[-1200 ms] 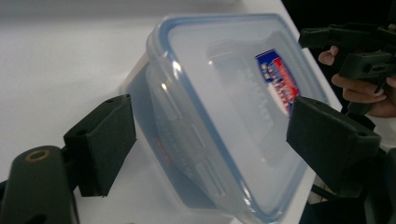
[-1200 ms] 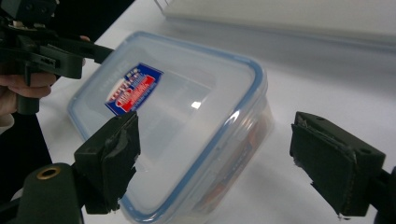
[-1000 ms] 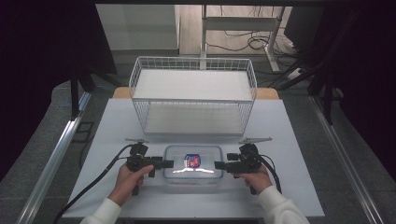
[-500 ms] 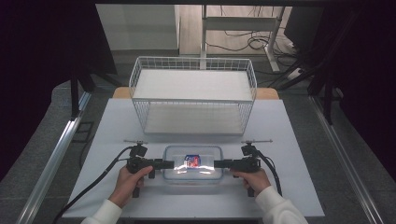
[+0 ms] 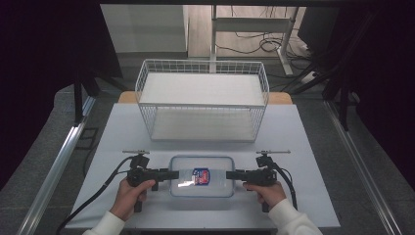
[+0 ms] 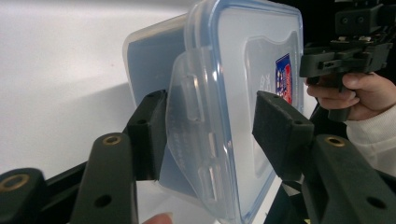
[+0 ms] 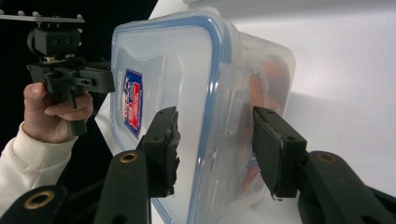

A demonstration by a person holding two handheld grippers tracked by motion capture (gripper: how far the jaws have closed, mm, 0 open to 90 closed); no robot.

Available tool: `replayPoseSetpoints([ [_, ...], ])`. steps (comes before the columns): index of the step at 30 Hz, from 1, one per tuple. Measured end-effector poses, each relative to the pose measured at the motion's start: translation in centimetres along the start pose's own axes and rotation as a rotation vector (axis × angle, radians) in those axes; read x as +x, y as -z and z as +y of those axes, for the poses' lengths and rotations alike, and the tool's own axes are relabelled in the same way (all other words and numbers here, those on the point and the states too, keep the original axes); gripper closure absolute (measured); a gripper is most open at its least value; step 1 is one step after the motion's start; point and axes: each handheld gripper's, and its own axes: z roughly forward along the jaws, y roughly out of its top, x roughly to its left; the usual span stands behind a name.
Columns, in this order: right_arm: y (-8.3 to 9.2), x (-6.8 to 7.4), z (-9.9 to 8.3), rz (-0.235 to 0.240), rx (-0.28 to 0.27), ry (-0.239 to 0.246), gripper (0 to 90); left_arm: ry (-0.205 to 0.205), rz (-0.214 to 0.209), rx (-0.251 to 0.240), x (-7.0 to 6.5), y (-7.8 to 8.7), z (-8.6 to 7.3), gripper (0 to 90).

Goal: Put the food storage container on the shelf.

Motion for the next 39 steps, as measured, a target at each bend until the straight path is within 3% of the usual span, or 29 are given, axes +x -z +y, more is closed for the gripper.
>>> replayPoseSetpoints([
  [22, 1.1, 1.4, 0.8, -0.024, -0.061, 0.077, 51.9, -0.068, 0.010, -0.044, -1.4, 0.7, 1.1, 48.8],
  [33, 1.3, 1.3, 1.8, -0.040, -0.082, 0.111, 51.8, -0.077, 0.002, -0.054, -1.0, 0.2, 2.2, 48.8],
  [39, 0.9, 0.7, 2.8, -0.050, -0.093, 0.128, 51.8, -0.073, -0.007, -0.049, 0.1, -0.4, 3.4, 48.7],
])
